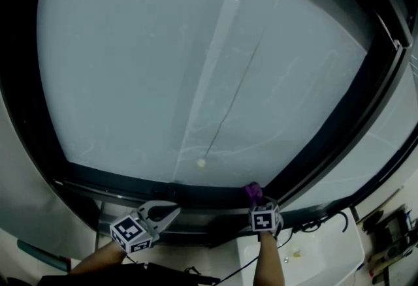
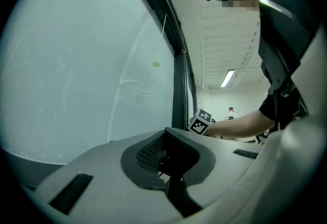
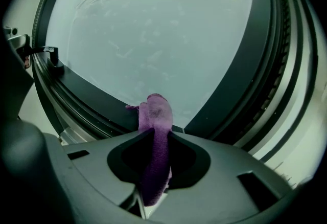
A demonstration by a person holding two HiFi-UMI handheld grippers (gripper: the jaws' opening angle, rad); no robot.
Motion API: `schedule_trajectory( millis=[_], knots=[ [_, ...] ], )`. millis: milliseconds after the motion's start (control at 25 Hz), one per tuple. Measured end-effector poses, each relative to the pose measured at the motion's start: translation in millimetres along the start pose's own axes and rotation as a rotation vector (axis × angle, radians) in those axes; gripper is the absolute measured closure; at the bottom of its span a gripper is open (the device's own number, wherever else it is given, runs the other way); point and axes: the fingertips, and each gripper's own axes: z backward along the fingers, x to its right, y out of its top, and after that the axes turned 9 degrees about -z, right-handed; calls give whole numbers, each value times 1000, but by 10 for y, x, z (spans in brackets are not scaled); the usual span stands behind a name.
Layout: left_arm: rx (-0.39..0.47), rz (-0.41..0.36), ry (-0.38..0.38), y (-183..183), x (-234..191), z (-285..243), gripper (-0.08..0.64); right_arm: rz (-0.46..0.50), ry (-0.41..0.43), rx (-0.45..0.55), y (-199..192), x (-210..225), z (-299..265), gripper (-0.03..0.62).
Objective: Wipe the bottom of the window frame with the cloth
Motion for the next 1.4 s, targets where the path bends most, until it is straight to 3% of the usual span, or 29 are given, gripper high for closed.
schedule_trajectory(
  millis=[760,1200,1400],
  knots=[
    [-5,41,-6,-12,1,11,558,-23,-148,-26,-116,385,-71,515],
    [-19,33,-22,-8,-16,14,558,-153,-184,5,-206,499,-53,515],
    [7,71,-22,-25,-7,71,558,-107,-197,-6,-276,476,16,515]
  ],
)
